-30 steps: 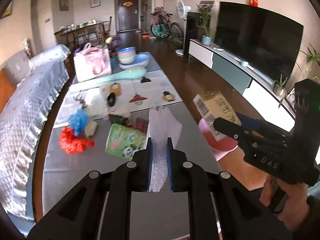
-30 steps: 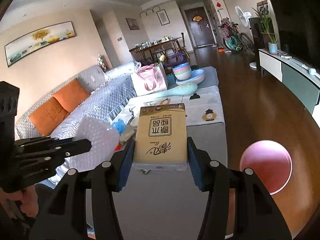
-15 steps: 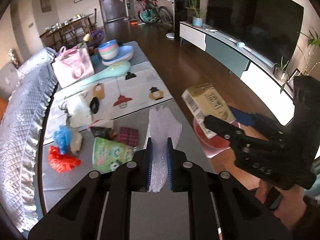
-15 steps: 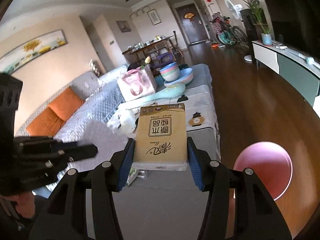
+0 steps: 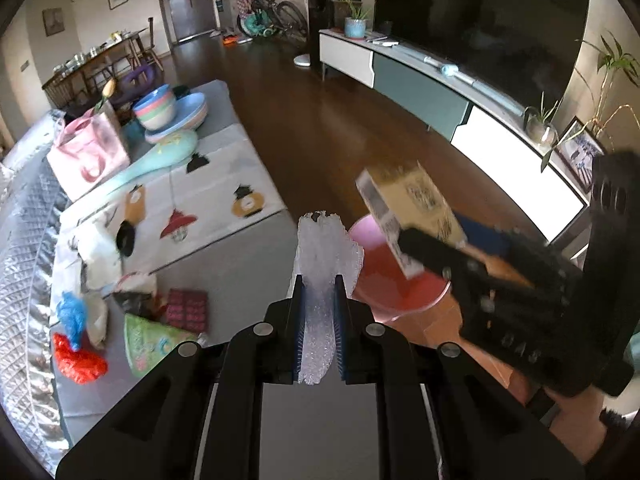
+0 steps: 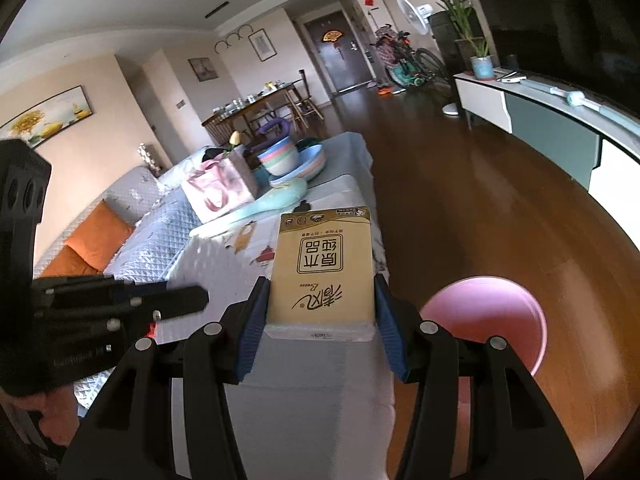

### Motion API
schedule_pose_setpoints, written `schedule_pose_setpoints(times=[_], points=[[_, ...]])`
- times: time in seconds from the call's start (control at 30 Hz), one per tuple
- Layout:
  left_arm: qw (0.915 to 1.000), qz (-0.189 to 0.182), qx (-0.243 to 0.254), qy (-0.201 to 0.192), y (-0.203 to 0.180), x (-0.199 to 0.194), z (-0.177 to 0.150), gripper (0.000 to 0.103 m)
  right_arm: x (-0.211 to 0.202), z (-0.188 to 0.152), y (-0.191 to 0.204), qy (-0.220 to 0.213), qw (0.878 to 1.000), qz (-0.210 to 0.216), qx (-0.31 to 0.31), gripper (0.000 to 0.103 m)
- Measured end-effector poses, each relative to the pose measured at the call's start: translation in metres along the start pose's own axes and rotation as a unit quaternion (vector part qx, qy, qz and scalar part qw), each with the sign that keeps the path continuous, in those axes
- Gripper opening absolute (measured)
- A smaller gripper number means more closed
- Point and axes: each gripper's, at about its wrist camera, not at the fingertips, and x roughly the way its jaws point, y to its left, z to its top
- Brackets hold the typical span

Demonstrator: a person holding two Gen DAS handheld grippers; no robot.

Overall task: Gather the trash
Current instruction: 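Carry the tissue pack with the right gripper over the pink bin while the left gripper holds bubble wrap, then open both grippers to drop tissue pack and bubble wrap into the bin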

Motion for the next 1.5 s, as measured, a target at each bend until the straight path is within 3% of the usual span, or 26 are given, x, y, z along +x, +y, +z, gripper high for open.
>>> schedule_pose_setpoints(times=[0.4,0.97,1.1,1.23,1.5], points=[[0.9994,-0.030,0.008,-0.016,-0.035,0.033,0.030,0.013,-0.011,0.014,-0.046,-0.017,0.999,-0.037,0.013,0.052],[0.9969,-0.061,0.045,0.021,-0.094,0.143,0.053,0.013,0.040,0.013,-0.150,0.077,0.987,-0.116,0.083,0.052],[0.9959,-0.070,0.032,0.048,-0.094,0.177,0.051,0.013,0.073,0.009,-0.178,0.125,0.979,-0.123,0.101,0.052],[0.9944,-0.073,0.021,0.073,-0.095,0.208,0.046,0.013,0.091,0.002,-0.185,0.159,0.974,-0.120,0.106,0.052],[0.9923,-0.078,0.027,0.092,-0.105,0.239,0.038,0.013,0.101,-0.003,-0.182,0.182,0.969,-0.114,0.120,0.052]])
